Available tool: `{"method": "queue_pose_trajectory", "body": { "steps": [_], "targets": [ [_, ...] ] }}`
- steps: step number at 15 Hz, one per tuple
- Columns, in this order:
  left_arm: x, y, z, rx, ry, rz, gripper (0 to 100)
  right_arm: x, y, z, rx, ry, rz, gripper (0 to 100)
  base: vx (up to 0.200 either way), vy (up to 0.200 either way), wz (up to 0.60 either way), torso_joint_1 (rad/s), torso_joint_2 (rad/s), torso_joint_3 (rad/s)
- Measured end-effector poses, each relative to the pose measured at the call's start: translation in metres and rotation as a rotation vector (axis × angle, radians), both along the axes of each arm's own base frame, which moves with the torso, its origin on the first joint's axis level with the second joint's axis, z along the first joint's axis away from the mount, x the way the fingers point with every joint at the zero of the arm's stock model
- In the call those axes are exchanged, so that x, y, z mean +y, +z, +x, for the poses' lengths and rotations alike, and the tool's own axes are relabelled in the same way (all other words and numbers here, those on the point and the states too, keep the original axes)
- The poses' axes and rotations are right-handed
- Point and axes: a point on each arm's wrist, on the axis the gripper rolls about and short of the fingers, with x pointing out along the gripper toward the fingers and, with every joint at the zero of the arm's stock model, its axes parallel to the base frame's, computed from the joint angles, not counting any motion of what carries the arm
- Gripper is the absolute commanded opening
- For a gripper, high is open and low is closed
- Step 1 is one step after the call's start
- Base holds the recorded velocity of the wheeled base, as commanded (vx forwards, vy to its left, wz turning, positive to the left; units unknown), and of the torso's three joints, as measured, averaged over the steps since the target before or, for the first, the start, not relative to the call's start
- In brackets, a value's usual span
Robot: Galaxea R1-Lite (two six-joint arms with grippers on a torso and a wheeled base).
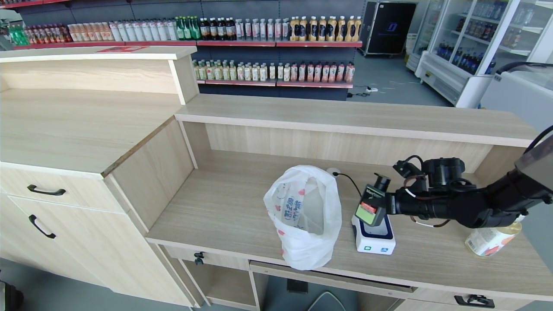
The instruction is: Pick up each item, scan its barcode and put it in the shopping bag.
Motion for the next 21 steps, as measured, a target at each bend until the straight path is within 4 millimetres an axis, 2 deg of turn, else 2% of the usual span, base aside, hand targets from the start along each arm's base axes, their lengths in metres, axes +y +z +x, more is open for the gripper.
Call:
{"method": "queue_pose_trajectory", "body": {
  "steps": [7,10,12,14,16,18,19,21],
  "targets": [
    [0.000,0.000,0.000,0.000,0.000,0.000,100,0.001,-0.003,0.005,-0.002,0.000,0.001,0,0.000,0.000,0.00,0.000,0.00,0.000],
    [0.000,0.000,0.000,0.000,0.000,0.000,100,0.004,0.014,0.001,-0.063,-0.018,-0.047,0,0.000,0.000,0.00,0.000,0.00,0.000],
    [0.000,0.000,0.000,0.000,0.000,0.000,100,-0.002,0.043,-0.014,-0.181,-0.130,-0.221,0,0.000,0.000,0.00,0.000,0.00,0.000],
    [0.000,0.000,0.000,0.000,0.000,0.000,100,-0.021,0.063,-0.042,-0.289,-0.197,-0.508,0,0.000,0.000,0.00,0.000,0.00,0.000],
    [0.000,0.000,0.000,0.000,0.000,0.000,100,-0.051,0.071,-0.076,-0.324,-0.233,-0.698,0,0.000,0.000,0.30,0.004,0.00,0.004],
    [0.000,0.000,0.000,0.000,0.000,0.000,100,-0.066,0.075,-0.100,-0.349,-0.269,-0.756,0,0.000,0.000,0.60,0.002,0.01,0.002],
    [0.000,0.000,0.000,0.000,0.000,0.000,100,-0.066,0.080,-0.101,-0.393,-0.287,-0.761,0,0.000,0.000,0.60,-0.002,0.00,0.007],
    [0.000,0.000,0.000,0.000,0.000,0.000,100,-0.057,0.091,-0.089,-0.503,-0.307,-0.764,0,0.000,0.000,0.60,0.005,0.00,0.005]
  ]
}}
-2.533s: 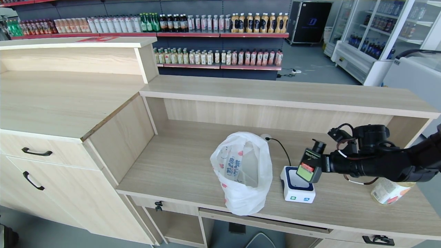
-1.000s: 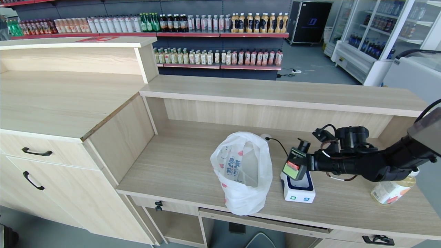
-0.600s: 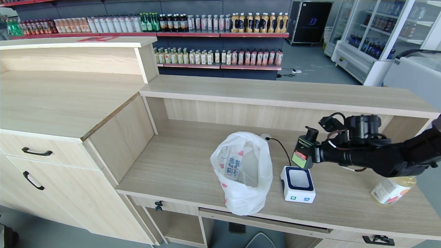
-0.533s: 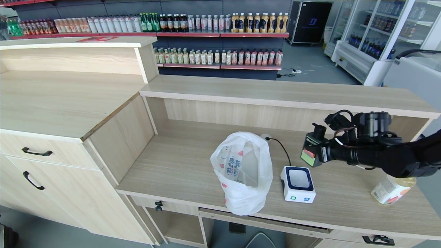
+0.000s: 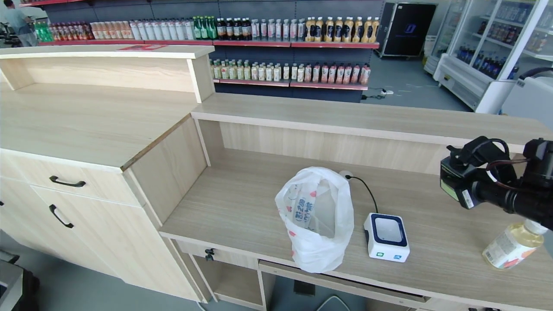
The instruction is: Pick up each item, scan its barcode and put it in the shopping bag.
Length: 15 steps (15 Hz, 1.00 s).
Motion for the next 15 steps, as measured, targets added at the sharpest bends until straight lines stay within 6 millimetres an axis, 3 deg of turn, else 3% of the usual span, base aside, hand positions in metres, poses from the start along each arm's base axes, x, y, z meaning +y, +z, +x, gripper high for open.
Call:
{"method": "queue_pose_trajectory", "body": {
  "steps": [2,6,11,15],
  "targets": [
    [0.000,0.000,0.000,0.000,0.000,0.000,100,0.011,0.005,0.018,-0.081,-0.005,0.021,0,0.000,0.000,0.30,0.004,0.00,0.001],
    [0.000,0.000,0.000,0.000,0.000,0.000,100,0.045,-0.016,0.060,-0.064,0.027,0.256,0,0.000,0.000,0.00,0.000,0.00,0.000],
    [0.000,0.000,0.000,0.000,0.000,0.000,100,0.063,-0.075,0.089,0.035,0.052,0.349,0,0.000,0.000,0.00,0.000,0.00,0.000],
    [0.000,0.000,0.000,0.000,0.000,0.000,100,0.078,-0.107,0.101,0.084,0.178,0.374,0,0.000,0.000,0.00,0.000,0.00,0.000]
  ]
}}
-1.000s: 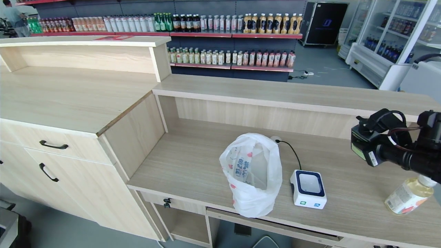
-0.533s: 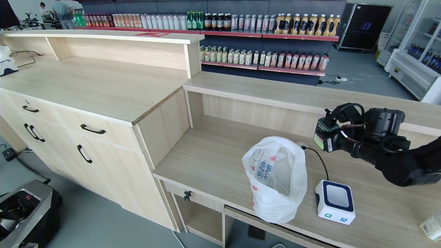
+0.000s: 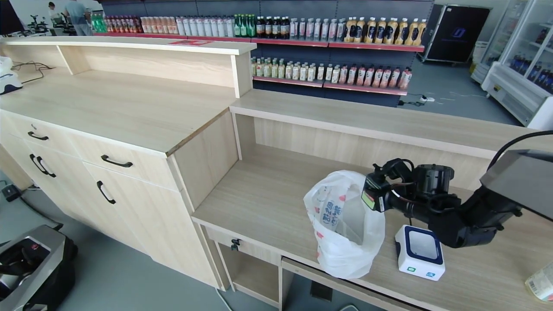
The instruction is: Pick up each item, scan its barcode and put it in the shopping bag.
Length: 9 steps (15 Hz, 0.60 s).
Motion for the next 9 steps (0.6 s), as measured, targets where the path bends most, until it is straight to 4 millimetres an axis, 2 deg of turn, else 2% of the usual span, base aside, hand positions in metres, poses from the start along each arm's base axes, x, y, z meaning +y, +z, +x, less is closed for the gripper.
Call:
{"method": "queue_pose_trajectory", "body": {
  "steps": [5,9],
  "targets": [
    [0.000,0.000,0.000,0.000,0.000,0.000,100,0.011,-0.029,0.007,0.035,0.025,0.000,0,0.000,0.000,0.00,0.000,0.00,0.000],
    [0.000,0.000,0.000,0.000,0.000,0.000,100,0.018,-0.036,0.025,0.005,0.034,0.006,0,0.000,0.000,0.00,0.000,0.00,0.000]
  ]
}}
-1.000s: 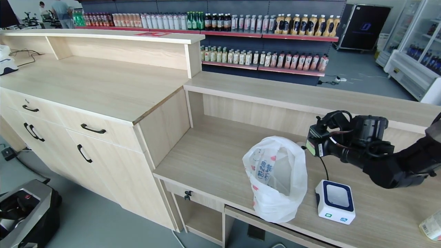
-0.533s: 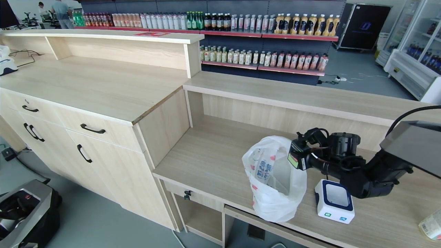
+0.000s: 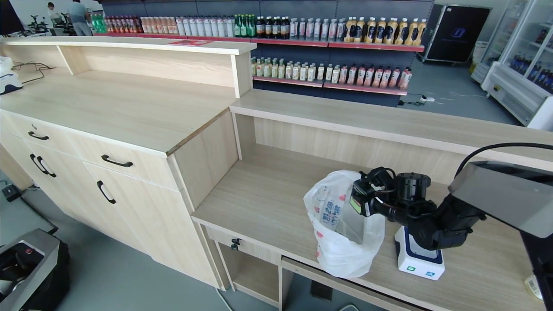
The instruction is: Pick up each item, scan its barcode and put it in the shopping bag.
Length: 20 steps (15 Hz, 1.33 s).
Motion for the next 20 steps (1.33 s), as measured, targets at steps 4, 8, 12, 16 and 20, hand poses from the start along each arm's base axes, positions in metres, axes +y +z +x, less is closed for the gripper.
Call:
{"method": "queue_pose_trajectory", "body": {
  "steps": [4,8,12,16,20],
  "targets": [
    [0.000,0.000,0.000,0.000,0.000,0.000,100,0.007,-0.015,0.006,0.014,0.008,0.017,0,0.000,0.000,0.00,0.000,0.00,0.000],
    [0.000,0.000,0.000,0.000,0.000,0.000,100,0.021,-0.028,0.007,0.030,0.031,0.040,0,0.000,0.000,0.00,0.000,0.00,0.000],
    [0.000,0.000,0.000,0.000,0.000,0.000,100,0.024,-0.036,0.009,0.035,0.036,0.033,0,0.000,0.000,0.00,0.000,0.00,0.000],
    [0.000,0.000,0.000,0.000,0.000,0.000,100,0.025,-0.033,0.024,-0.010,0.031,0.042,0,0.000,0.000,0.00,0.000,0.00,0.000],
    [0.000,0.000,0.000,0.000,0.000,0.000,100,0.025,-0.044,0.030,-0.015,0.028,0.040,0,0.000,0.000,0.00,0.000,0.00,0.000]
  ]
}}
